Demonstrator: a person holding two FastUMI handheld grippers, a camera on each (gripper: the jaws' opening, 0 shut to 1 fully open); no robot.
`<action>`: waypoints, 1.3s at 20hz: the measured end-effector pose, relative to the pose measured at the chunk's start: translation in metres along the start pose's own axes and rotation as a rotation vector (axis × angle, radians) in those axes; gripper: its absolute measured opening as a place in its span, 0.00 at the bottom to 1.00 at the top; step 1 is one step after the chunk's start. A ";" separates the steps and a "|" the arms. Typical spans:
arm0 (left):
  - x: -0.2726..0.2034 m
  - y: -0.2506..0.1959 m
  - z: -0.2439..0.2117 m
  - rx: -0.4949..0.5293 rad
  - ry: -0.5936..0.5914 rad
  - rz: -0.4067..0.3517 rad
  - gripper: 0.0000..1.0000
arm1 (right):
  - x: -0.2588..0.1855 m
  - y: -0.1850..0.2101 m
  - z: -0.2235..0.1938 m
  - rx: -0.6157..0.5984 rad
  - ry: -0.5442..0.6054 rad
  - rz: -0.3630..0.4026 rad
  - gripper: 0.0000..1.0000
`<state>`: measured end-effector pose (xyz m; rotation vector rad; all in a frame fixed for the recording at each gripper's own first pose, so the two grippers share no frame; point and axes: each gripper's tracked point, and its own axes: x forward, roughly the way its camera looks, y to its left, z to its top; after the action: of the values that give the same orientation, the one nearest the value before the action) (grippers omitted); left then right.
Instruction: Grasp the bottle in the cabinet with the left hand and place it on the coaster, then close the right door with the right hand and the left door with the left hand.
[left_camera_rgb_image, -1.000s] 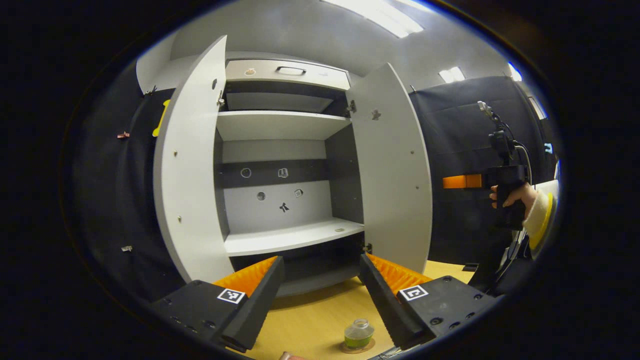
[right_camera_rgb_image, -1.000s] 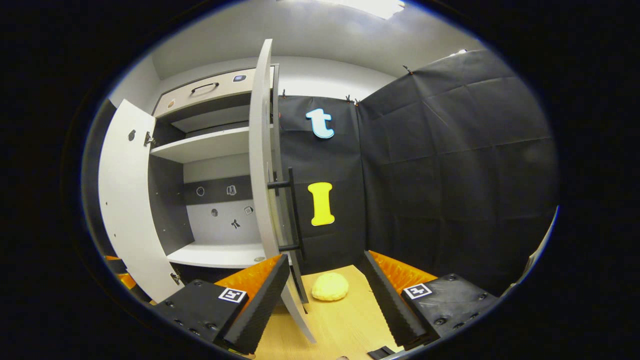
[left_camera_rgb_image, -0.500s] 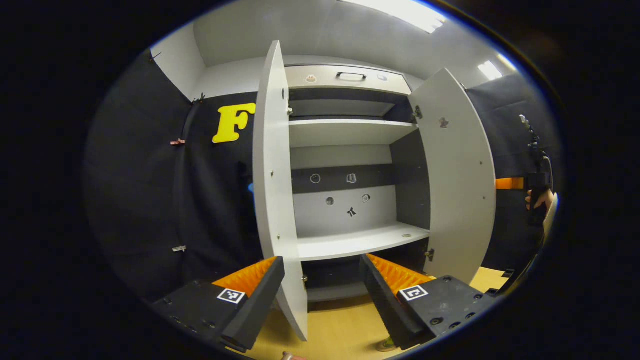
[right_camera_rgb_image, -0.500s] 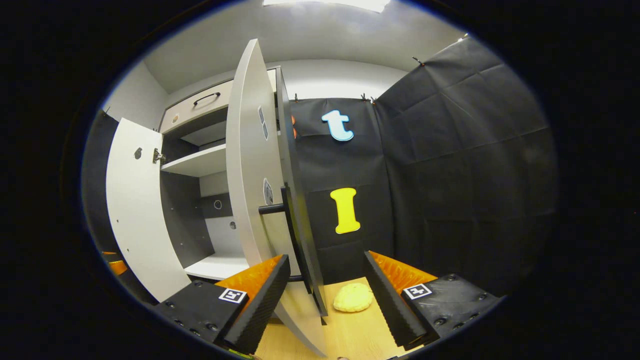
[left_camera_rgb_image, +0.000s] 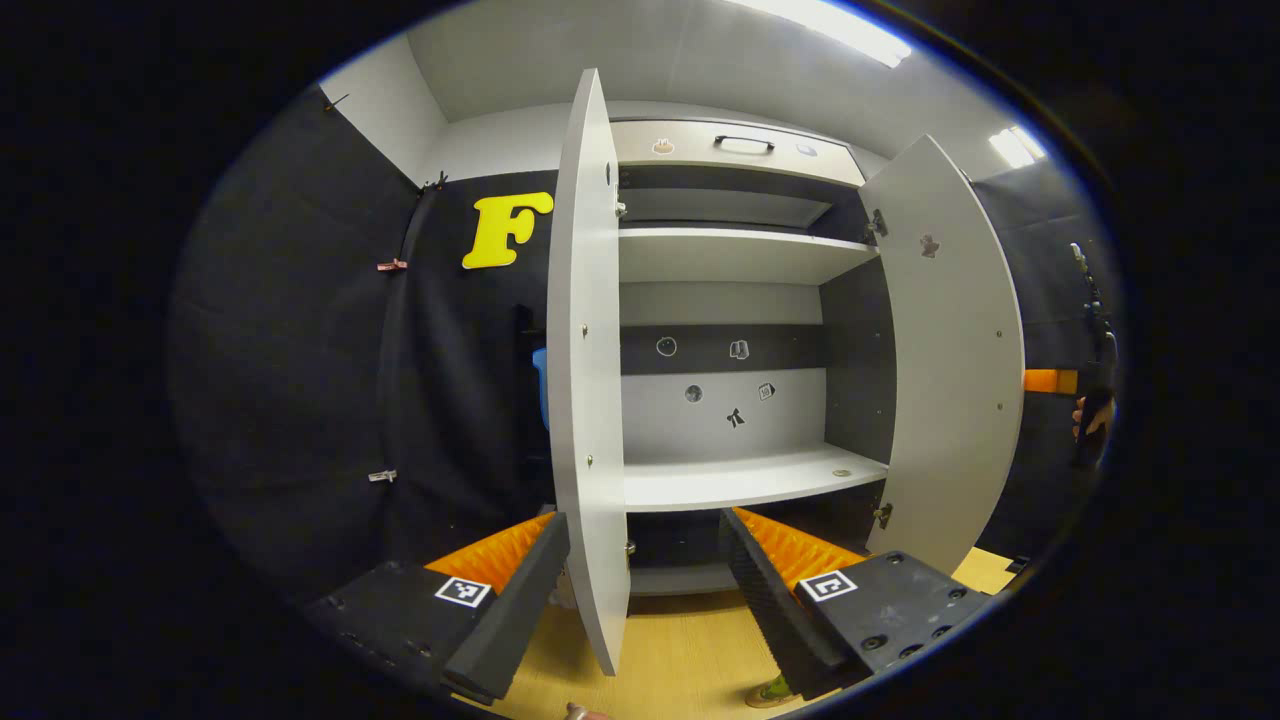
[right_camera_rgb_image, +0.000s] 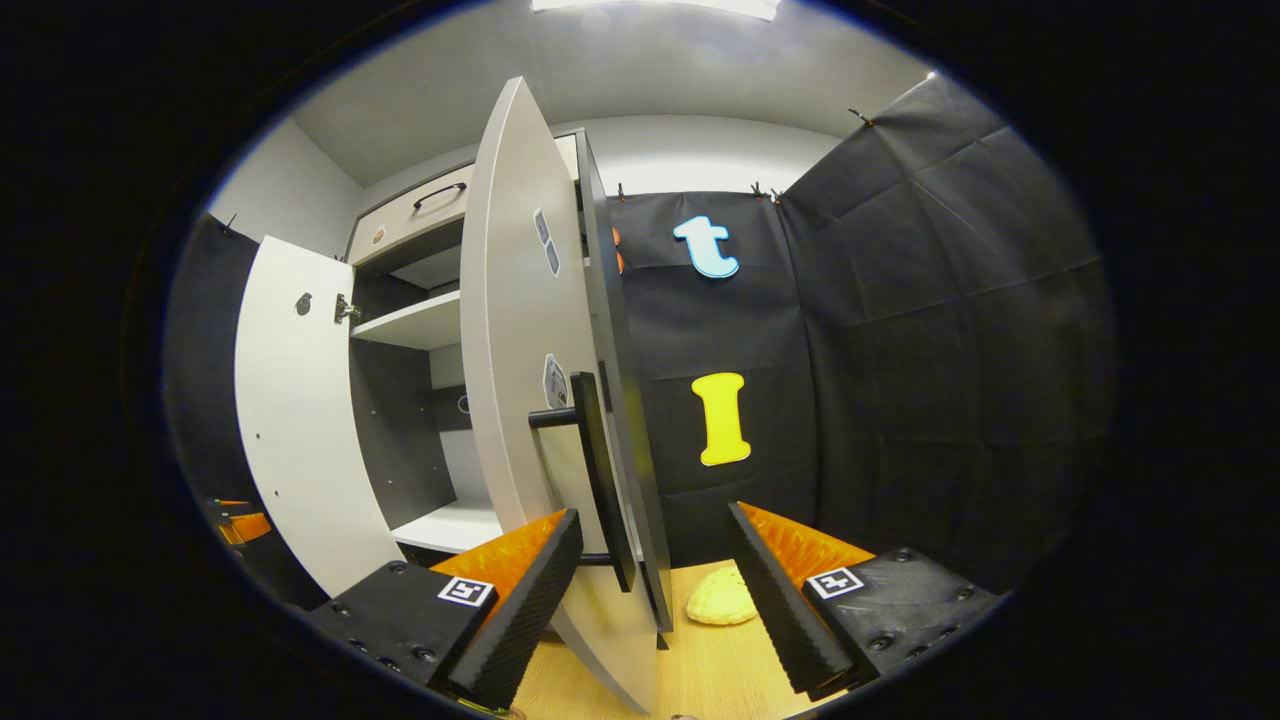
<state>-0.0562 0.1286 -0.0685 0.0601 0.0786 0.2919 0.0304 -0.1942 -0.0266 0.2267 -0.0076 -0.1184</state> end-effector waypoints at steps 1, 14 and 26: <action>0.000 0.000 -0.001 0.003 0.004 0.003 0.96 | 0.001 0.001 0.000 -0.001 0.000 0.009 0.98; -0.026 0.014 -0.003 0.030 0.020 0.084 0.96 | 0.029 0.073 -0.022 0.031 0.051 0.222 0.98; -0.055 0.051 -0.002 0.010 0.014 0.208 0.96 | 0.072 0.157 -0.049 0.081 0.064 0.385 0.98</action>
<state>-0.1237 0.1616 -0.0632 0.0762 0.0877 0.4997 0.1209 -0.0404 -0.0392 0.3062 0.0071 0.2731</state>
